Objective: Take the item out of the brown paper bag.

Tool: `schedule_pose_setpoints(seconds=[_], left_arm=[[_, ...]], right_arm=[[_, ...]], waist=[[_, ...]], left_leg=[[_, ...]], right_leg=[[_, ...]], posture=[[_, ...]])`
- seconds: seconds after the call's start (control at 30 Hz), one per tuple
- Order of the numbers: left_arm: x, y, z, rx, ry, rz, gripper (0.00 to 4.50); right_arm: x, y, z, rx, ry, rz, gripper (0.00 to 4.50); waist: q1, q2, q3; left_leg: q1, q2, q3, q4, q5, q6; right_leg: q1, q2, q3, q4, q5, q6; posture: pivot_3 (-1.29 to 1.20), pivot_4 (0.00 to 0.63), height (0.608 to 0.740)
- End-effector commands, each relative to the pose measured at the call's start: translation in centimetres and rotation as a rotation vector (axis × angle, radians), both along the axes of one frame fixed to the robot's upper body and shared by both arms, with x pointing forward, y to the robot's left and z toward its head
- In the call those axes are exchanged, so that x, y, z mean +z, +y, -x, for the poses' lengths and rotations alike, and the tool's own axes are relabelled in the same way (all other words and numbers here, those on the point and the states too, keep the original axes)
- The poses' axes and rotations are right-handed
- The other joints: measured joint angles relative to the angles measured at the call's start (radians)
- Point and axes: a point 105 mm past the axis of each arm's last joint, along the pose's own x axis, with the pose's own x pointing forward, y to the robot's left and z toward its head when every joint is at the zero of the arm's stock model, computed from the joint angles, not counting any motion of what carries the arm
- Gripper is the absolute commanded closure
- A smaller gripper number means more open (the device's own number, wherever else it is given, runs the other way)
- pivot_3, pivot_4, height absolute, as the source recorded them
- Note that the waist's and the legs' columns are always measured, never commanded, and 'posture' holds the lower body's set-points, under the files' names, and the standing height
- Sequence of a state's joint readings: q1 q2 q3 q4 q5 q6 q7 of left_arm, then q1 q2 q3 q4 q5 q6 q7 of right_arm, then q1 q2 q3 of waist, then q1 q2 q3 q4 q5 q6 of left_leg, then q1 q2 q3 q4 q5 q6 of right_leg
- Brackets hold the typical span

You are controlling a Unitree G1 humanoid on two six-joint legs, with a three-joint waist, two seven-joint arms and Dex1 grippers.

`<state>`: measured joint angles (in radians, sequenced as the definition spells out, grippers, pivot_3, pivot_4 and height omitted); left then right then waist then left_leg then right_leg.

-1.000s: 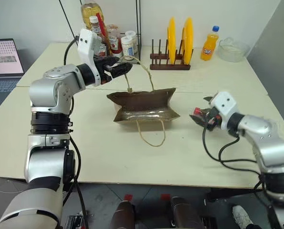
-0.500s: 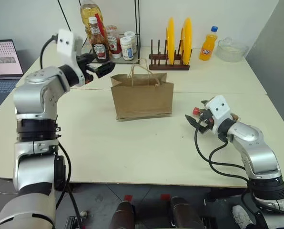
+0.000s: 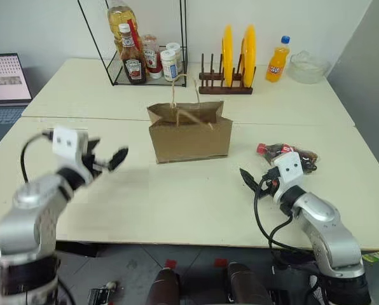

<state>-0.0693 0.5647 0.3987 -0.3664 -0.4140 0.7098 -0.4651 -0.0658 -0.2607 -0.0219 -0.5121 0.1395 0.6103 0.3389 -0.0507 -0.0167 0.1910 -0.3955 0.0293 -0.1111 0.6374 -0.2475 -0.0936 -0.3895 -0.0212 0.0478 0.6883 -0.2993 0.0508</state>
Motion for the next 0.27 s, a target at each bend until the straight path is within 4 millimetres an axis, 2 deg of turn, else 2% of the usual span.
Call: schedule_pose_setpoints(seconds=[0.03,0.17,0.27], left_arm=[[-2.0,-1.6,2.5,0.038,-0.006,-0.045,0.04],[-5.7,-3.9,3.4,0.083,0.05,-0.031,0.04],[-6.9,-5.6,3.7,0.084,0.06,-0.003,0.04]], right_arm=[[0.2,-0.8,1.3,-0.093,-0.003,-0.052,0.0],[-1.7,-0.9,2.4,-0.134,0.052,-0.057,0.0],[-2.4,-0.8,2.9,-0.163,0.074,-0.081,0.0]], waist=[[0.004,-0.001,-0.002],[0.023,-0.002,-0.003],[0.023,-0.002,-0.004]], left_leg=[[0.0,0.0,0.0,0.0,0.0,0.0],[0.002,0.0,0.0,0.0,0.0,0.0],[0.003,0.0,0.0,-0.001,0.0,0.0]], right_leg=[[0.0,0.0,0.0,0.0,0.0,0.0],[0.002,0.0,0.0,-0.002,0.0,0.0],[0.003,0.001,0.0,-0.004,0.0,0.0]], posture=[[0.0,0.15,0.74],[0.0,0.15,0.74],[0.0,0.15,0.74]])
